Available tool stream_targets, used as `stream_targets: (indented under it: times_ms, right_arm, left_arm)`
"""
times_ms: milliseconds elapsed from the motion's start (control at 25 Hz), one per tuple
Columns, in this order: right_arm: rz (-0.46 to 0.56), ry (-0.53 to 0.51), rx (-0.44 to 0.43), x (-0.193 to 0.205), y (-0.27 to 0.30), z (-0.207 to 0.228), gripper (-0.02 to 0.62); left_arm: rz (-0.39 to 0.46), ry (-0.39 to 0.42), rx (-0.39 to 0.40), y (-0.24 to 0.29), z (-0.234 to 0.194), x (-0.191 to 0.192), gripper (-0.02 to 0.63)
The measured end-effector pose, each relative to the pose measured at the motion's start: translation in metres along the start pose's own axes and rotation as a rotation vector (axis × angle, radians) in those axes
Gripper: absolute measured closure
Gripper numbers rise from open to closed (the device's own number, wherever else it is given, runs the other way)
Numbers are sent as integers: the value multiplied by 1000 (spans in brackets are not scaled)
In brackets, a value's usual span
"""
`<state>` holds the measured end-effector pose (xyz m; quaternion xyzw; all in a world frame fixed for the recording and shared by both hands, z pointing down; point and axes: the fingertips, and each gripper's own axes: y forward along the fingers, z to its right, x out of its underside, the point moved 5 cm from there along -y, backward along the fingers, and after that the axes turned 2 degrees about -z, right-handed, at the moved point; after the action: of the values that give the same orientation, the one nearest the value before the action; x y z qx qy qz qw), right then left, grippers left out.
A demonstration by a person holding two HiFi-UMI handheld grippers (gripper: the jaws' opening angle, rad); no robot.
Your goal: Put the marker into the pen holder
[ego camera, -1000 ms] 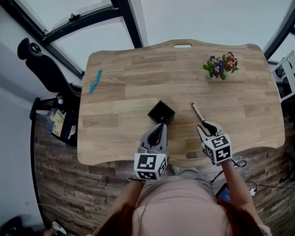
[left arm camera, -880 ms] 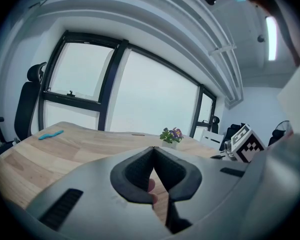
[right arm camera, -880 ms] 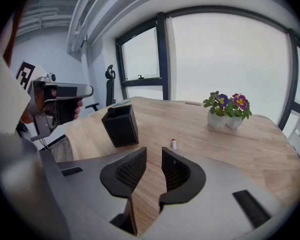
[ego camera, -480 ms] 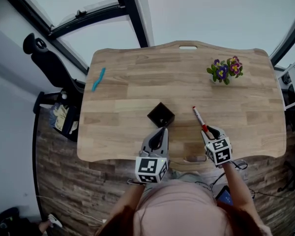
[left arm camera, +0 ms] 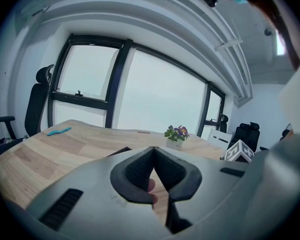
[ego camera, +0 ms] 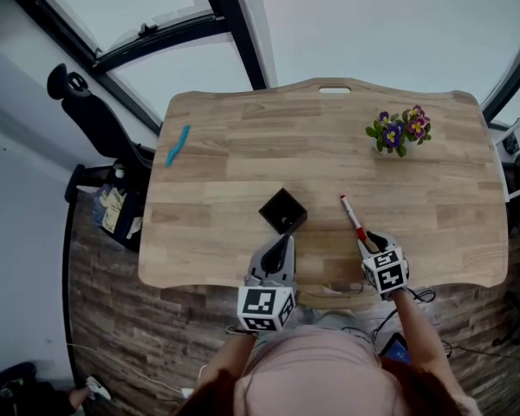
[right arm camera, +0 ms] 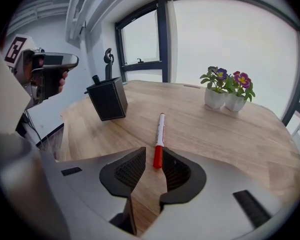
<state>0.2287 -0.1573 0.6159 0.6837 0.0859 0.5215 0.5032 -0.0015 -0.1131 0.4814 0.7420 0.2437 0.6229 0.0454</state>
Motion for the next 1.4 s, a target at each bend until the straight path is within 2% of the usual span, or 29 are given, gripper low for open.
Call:
stream_targets:
  times_ms: [760, 920, 1040, 1400]
  right_arm:
    - [-48, 17, -10, 15, 21, 7, 503]
    - [-12, 16, 1, 14, 22, 8, 506]
    - [-6, 31, 17, 15, 21, 8, 538]
    - [19, 21, 50, 15, 19, 6, 541]
  left_arm:
    - [-12, 0, -19, -5, -1, -2, 604]
    - [-15, 4, -19, -7, -3, -3, 604]
    - [-16, 4, -20, -7, -5, -3, 604]
    - [-9, 11, -11, -10, -14, -8, 604]
